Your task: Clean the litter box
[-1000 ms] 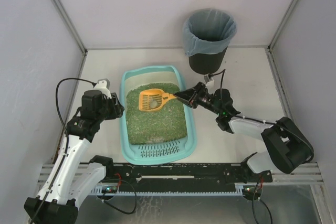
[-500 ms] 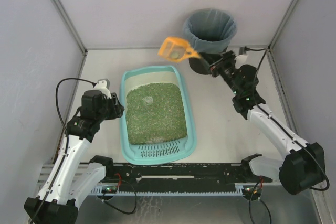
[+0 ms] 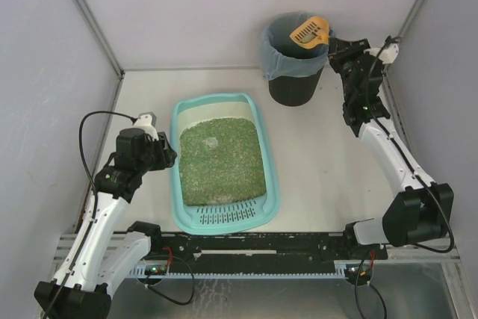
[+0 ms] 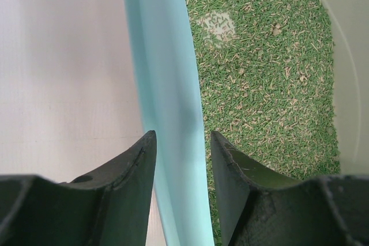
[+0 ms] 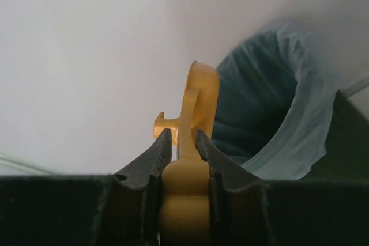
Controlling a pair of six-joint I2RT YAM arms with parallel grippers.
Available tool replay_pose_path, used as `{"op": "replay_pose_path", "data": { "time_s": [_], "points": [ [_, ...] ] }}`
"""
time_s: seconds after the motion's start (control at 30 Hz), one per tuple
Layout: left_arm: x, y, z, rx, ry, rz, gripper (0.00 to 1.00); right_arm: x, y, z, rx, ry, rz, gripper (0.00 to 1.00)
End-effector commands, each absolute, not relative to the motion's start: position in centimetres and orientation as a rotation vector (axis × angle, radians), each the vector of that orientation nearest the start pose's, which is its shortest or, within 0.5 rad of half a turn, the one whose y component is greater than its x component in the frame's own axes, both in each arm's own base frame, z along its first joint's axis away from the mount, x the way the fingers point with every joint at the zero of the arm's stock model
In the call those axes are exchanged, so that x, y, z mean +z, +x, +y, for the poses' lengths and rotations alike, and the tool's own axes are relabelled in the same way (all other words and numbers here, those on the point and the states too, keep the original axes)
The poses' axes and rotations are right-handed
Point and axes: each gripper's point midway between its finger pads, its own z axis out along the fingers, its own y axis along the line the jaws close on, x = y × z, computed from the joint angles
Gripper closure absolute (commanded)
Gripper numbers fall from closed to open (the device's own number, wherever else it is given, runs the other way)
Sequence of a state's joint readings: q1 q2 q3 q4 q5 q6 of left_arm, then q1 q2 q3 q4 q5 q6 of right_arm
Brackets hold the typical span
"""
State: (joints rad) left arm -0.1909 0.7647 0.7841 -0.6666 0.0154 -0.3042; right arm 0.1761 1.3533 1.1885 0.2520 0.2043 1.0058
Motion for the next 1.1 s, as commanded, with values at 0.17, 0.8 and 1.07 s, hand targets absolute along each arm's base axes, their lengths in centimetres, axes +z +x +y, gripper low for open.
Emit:
{"op": "replay_pose_path", "data": {
  "time_s": [0.17,0.8,1.07],
  "points": [
    [18.2,24.2,-6.5,-0.32,-0.112,2.204,0.53,41.5,48.9,4.6,0.268,0.447,1.362,1.0],
    [18.1,24.2,-6.5,-0.32,-0.109,2.209,0.53,48.8,43.4,13.1,0.117,-0.157,1.208,1.0],
    [18.3,24.2,-6.6,-0.325,-0.107,2.197,0.53,44.4,34.9,21.6,0.673,-0.303,1.357,1.0]
  ]
}}
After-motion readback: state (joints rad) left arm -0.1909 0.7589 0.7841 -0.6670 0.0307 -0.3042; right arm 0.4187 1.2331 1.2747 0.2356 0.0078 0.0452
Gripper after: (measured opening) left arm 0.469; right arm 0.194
